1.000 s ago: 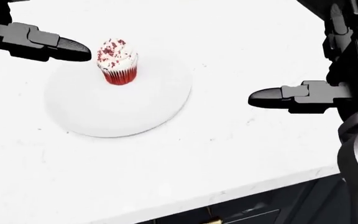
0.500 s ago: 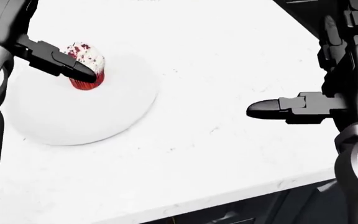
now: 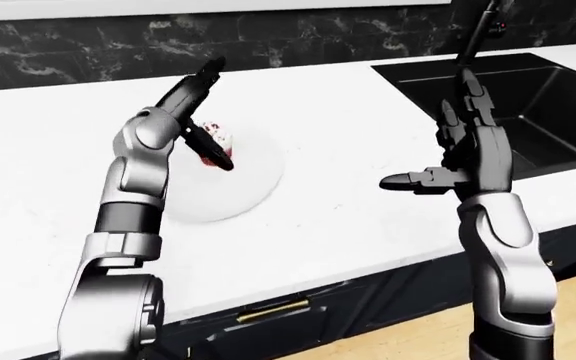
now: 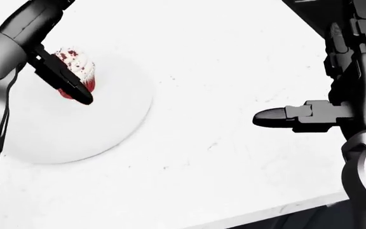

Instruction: Move the dessert items from the plate to the tray.

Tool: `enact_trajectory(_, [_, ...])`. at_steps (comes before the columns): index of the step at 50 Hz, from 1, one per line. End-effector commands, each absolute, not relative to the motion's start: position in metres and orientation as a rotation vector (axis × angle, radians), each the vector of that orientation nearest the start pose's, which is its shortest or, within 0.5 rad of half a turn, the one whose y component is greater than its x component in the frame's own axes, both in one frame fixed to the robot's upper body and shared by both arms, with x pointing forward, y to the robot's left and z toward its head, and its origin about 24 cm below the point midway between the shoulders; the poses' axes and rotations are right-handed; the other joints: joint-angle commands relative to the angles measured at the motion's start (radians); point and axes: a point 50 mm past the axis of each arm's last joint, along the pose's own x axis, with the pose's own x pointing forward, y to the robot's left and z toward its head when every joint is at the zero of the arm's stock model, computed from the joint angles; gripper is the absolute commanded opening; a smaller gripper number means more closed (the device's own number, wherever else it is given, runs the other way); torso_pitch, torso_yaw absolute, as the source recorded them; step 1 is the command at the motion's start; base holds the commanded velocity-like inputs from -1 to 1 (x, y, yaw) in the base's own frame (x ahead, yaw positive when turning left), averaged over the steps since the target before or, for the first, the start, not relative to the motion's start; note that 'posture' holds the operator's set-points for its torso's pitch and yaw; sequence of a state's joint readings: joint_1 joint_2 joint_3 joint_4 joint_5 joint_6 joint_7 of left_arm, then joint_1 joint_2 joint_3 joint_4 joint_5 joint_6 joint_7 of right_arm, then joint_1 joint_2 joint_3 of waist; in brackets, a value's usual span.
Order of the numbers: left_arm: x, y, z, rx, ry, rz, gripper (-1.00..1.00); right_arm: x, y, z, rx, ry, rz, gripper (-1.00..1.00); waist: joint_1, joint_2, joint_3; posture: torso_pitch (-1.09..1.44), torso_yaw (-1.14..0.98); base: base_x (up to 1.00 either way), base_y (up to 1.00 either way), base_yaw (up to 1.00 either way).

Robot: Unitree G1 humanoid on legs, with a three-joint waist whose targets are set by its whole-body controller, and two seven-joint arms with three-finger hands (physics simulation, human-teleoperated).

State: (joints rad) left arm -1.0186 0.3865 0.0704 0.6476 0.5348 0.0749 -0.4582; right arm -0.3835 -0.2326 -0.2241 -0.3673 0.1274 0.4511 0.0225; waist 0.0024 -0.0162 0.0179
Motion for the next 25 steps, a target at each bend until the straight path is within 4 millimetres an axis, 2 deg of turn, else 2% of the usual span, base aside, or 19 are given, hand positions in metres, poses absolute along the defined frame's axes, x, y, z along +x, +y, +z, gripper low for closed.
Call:
enact_trajectory(1, [0.398, 0.185, 0.257, 0.887, -0.184, -0.188, 1.0, 0.285, -0.2, 0.214, -0.088, -0.413, -0.066, 1.0, 0.001, 0.001, -0.03, 0.0, 0.0, 0.0, 0.0, 0.0])
enact_trajectory(19, [0.387, 0.189, 0.253, 0.962, -0.128, -0.228, 1.0, 0.283, -0.201, 0.21, -0.088, -0.413, -0.07, 1.0, -0.001, 0.003, -0.02, 0.0, 0.0, 0.0, 0.0, 0.0])
enact_trajectory(21, [0.386, 0.188, 0.254, 0.965, -0.131, -0.224, 0.92, 0.282, -0.202, 0.21, -0.088, -0.413, -0.073, 1.0, 0.0, 0.003, -0.019, 0.0, 0.0, 0.0, 0.0, 0.0])
enact_trajectory(25, [0.385, 0.188, 0.253, 0.979, -0.125, -0.227, 0.89, 0.281, -0.203, 0.21, -0.091, -0.413, -0.076, 1.0, 0.001, 0.002, -0.016, 0.0, 0.0, 0.0, 0.0, 0.0])
